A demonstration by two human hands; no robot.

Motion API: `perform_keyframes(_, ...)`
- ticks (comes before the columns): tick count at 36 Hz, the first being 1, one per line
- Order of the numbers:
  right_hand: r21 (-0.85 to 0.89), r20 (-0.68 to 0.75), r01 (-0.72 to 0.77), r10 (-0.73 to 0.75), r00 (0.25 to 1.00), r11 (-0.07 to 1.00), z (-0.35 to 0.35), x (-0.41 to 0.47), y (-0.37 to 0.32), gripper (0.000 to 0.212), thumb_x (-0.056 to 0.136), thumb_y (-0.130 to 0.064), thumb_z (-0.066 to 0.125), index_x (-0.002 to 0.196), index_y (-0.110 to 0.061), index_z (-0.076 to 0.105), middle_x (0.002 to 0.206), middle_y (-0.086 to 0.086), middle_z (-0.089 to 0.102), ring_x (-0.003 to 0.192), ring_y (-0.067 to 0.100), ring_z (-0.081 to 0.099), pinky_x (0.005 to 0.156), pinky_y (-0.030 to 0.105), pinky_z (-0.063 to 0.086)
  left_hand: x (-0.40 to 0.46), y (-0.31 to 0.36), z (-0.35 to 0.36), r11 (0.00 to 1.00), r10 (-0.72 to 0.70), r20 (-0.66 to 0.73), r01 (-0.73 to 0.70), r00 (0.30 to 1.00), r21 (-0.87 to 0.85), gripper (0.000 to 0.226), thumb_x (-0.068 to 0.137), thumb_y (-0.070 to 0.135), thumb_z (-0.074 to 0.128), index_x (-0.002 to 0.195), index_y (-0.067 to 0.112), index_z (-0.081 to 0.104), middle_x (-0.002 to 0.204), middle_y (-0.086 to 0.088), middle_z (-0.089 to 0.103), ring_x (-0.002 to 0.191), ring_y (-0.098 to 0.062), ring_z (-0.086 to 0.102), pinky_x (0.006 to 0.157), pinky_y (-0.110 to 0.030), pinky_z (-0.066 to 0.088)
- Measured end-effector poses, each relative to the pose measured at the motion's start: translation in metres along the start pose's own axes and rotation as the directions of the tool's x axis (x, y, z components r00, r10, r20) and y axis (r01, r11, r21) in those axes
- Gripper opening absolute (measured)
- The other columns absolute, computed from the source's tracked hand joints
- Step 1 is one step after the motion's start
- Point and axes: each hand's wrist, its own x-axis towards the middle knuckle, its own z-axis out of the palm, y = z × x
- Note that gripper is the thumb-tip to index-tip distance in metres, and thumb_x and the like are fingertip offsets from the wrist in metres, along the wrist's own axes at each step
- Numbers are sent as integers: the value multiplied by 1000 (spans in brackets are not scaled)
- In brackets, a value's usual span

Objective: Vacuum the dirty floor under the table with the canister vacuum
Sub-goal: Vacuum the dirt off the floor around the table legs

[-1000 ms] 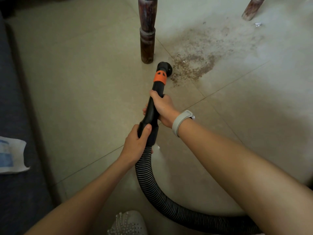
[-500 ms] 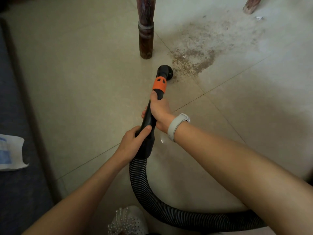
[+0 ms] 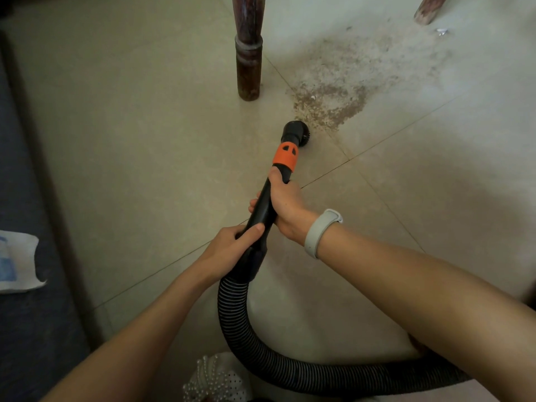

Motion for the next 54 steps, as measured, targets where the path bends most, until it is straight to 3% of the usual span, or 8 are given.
perform_keyframes(4, -22, -24, 14, -14, 1000, 1000, -2, 6, -8, 28, 101, -35, 43, 104, -7, 42, 75, 10, 52, 58, 22, 57, 67, 39, 57, 6, 0, 6, 1000, 0, -47, -1, 999, -14, 40, 91, 47, 56, 84, 8, 66, 83, -15, 69, 75, -26, 67, 84, -52, 53)
perform_keyframes(16, -196, -84, 67, -85, 993, 978, 12, 43, -50, 35, 100, -36, 45, 113, -3, 47, 72, 11, 55, 51, 22, 56, 49, 31, 53, 47, 27, 19, 978, -160, -151, 136, 976, -156, 52, 88, 59, 50, 104, 11, 63, 100, -7, 69, 92, -21, 67, 91, -38, 54)
perform_keyframes(20, -193, -67, 48, -62, 996, 980, 19, 54, -65, 37, 99, -37, 47, 113, -3, 48, 74, 12, 54, 54, 23, 57, 52, 33, 55, 60, 39, 14, 967, -175, -150, 141, 973, -213, 56, 88, 60, 51, 109, 9, 63, 105, -8, 69, 95, -22, 67, 92, -37, 53)
perform_keyframes(24, -201, -50, 30, -41, 998, 979, 26, 63, -78, 40, 98, -39, 50, 114, -3, 46, 76, 13, 56, 56, 24, 58, 59, 37, 57, 69, 48, 10, 959, -175, -137, 137, 975, -249, 44, 90, 57, 50, 87, 15, 62, 98, -8, 70, 89, -21, 67, 83, -33, 55)
perform_keyframes(30, -260, -35, 41, -52, 998, 965, 33, 75, -93, 36, 97, -41, 50, 95, -5, 46, 69, 11, 57, 57, 25, 59, 80, 45, 58, 81, 61, 4, 948, -184, -135, 139, 974, -287, 49, 90, 58, 48, 88, 12, 63, 90, -7, 69, 81, -21, 66, 73, -30, 54)
perform_keyframes(35, -250, -18, 40, -46, 999, 967, 32, 81, -102, 38, 98, -40, 50, 108, -4, 45, 68, 11, 55, 57, 25, 58, 78, 43, 57, 91, 69, 2, 956, -179, -131, 141, 975, -258, 50, 90, 59, 48, 89, 11, 63, 95, -9, 70, 86, -23, 67, 82, -34, 55)
perform_keyframes(41, -225, -31, 27, -35, 999, 974, 29, 79, -100, 43, 98, -39, 49, 123, -3, 44, 74, 11, 53, 56, 23, 56, 60, 36, 56, 91, 68, 3, 964, -167, -130, 135, 977, -227, 45, 91, 58, 47, 83, 15, 61, 88, -5, 68, 78, -18, 65, 72, -28, 53)
perform_keyframes(54, -221, -73, 24, -41, 996, 975, 16, 74, -88, 52, 98, -43, 47, 131, -3, 42, 82, 10, 56, 61, 22, 59, 84, 43, 57, 82, 62, 10, 982, -148, -100, 133, 984, -135, 57, 91, 61, 44, 106, 9, 63, 96, -7, 69, 85, -18, 66, 72, -26, 52)
